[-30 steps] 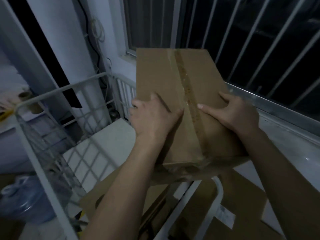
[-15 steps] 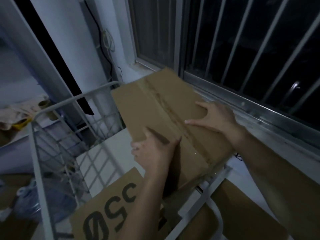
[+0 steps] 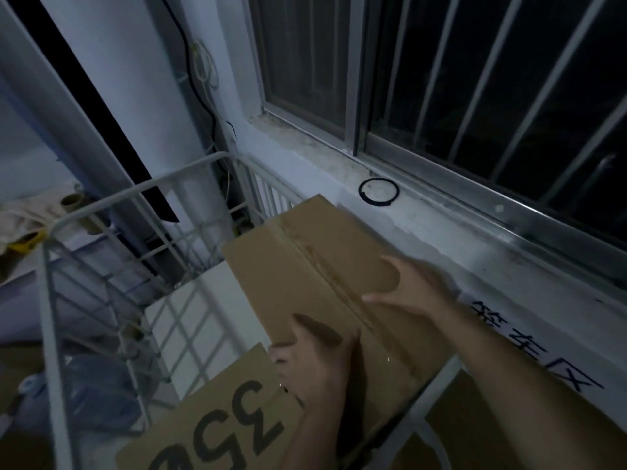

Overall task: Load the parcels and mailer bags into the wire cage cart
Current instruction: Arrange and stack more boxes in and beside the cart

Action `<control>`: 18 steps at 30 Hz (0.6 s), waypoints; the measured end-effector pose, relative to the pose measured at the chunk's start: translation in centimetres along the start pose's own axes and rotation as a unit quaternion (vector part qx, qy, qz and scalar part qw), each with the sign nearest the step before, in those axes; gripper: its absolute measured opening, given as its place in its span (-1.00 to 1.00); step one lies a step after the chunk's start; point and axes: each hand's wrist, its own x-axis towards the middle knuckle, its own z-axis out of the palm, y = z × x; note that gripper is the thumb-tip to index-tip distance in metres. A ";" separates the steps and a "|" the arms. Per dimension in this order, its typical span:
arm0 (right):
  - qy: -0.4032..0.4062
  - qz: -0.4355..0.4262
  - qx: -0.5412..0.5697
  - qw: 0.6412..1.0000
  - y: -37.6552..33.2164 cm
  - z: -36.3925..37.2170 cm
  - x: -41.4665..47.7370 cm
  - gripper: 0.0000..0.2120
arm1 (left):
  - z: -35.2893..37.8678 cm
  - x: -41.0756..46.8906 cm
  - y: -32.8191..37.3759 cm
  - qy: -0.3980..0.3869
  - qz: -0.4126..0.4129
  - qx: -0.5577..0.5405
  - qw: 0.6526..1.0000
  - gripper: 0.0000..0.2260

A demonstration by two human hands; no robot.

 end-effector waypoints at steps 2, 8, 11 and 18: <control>-0.017 0.014 0.009 1.000 1.1 1.7 1.8 0.18 | 1.9 1.7 -0.4 -0.013 -0.026 0.002 1.000 0.11; -0.060 0.020 0.036 0.997 4.3 7.0 6.5 0.22 | 8.4 5.5 -3.1 -0.035 -0.072 0.020 0.997 0.15; -0.063 0.041 0.035 0.997 6.1 9.5 9.1 0.29 | 11.1 7.1 -3.7 -0.064 -0.092 0.031 0.993 0.15; -0.083 0.133 0.042 0.987 10.0 15.6 12.9 0.41 | 16.2 11.1 -4.5 -0.107 -0.109 0.066 0.986 0.12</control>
